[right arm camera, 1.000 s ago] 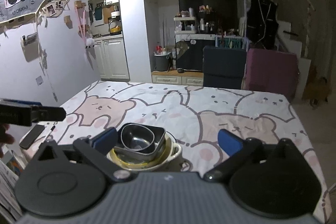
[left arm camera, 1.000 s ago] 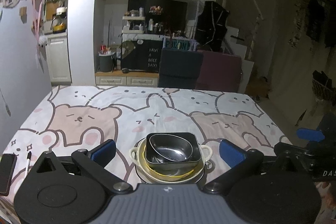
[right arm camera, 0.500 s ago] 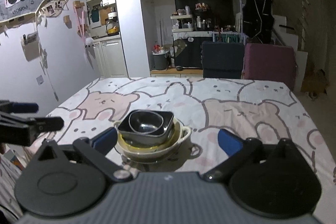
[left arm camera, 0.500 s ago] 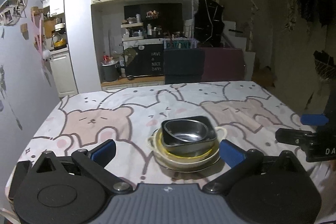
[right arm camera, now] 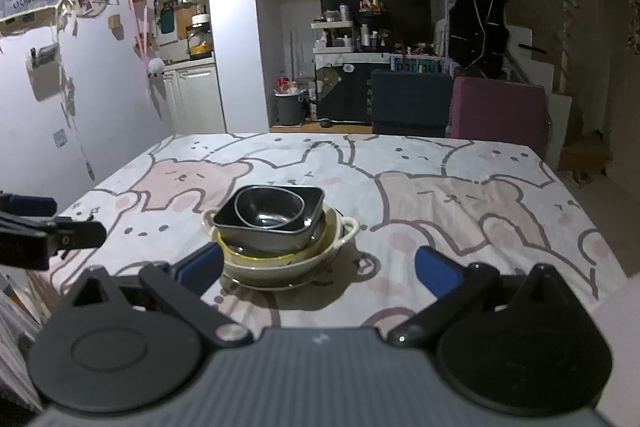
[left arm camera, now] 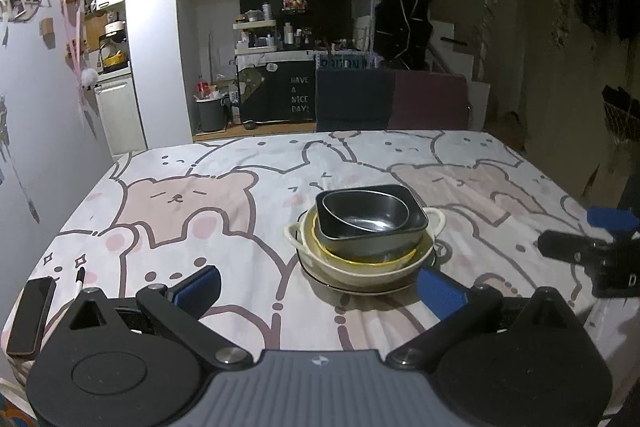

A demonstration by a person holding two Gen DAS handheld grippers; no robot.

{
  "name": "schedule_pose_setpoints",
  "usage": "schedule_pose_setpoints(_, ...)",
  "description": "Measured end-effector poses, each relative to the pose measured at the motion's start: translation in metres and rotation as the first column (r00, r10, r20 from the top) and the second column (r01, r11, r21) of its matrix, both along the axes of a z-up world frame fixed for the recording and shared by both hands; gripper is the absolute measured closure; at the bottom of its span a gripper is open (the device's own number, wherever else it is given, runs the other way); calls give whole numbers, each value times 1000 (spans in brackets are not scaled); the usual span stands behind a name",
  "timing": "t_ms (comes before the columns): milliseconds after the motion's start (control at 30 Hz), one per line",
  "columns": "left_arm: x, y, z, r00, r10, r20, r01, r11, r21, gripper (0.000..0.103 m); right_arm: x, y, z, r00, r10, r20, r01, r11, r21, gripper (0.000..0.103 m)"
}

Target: Organize plates and bowls

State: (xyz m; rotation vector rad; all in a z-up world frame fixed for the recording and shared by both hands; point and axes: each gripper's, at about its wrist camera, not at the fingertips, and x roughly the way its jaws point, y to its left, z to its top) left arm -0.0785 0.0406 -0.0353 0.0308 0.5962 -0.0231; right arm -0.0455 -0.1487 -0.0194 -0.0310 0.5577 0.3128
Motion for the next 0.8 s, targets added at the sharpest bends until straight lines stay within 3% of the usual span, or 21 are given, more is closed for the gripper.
schedule_pose_setpoints(800,6,1,-7,1000,31,-1,-31,999,-9,0,0,-1,-4,999,-14,36,14,1000,1,1)
